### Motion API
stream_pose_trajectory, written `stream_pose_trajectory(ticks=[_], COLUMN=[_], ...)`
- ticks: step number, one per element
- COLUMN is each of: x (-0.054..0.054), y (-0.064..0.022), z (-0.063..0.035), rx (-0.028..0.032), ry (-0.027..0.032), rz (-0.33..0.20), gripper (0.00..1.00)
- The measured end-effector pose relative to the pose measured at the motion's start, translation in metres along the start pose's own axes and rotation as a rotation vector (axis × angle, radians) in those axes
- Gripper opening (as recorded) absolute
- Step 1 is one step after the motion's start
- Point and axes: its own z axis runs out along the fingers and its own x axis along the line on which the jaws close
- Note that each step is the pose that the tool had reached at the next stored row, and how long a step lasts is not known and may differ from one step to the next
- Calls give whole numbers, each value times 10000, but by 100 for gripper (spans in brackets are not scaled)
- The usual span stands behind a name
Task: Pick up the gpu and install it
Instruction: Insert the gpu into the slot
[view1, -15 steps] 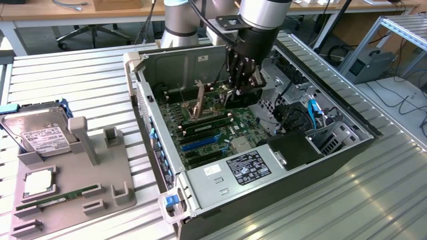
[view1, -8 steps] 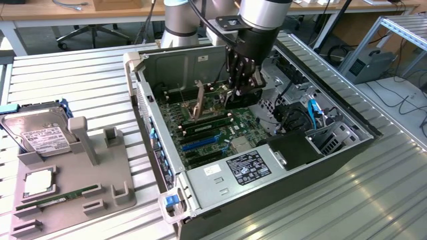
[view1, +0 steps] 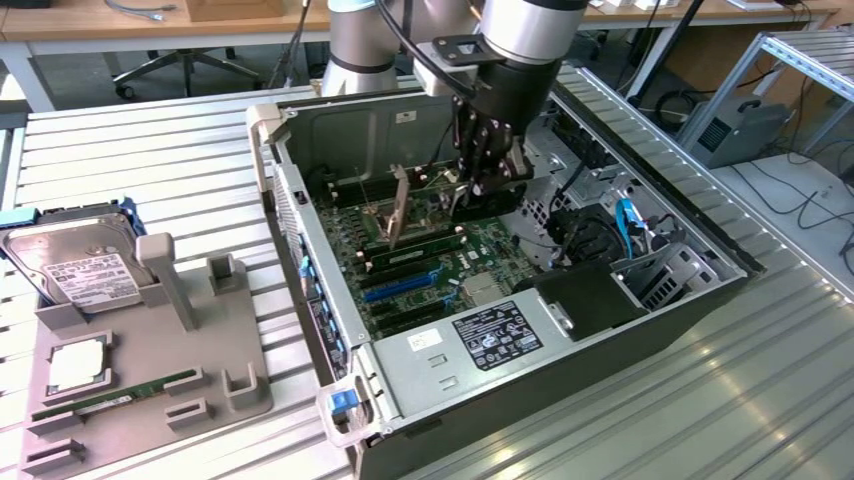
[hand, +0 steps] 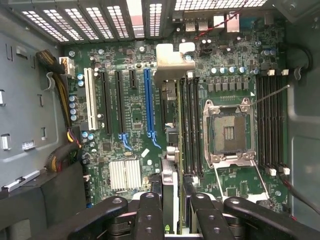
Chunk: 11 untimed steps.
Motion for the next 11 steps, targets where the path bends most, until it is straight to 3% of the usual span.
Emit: stream_pose_trajectory(ticks=[11], x=[22], y=[32], z=[4], rx=[0], ry=[8], rz=[-1], gripper=[27])
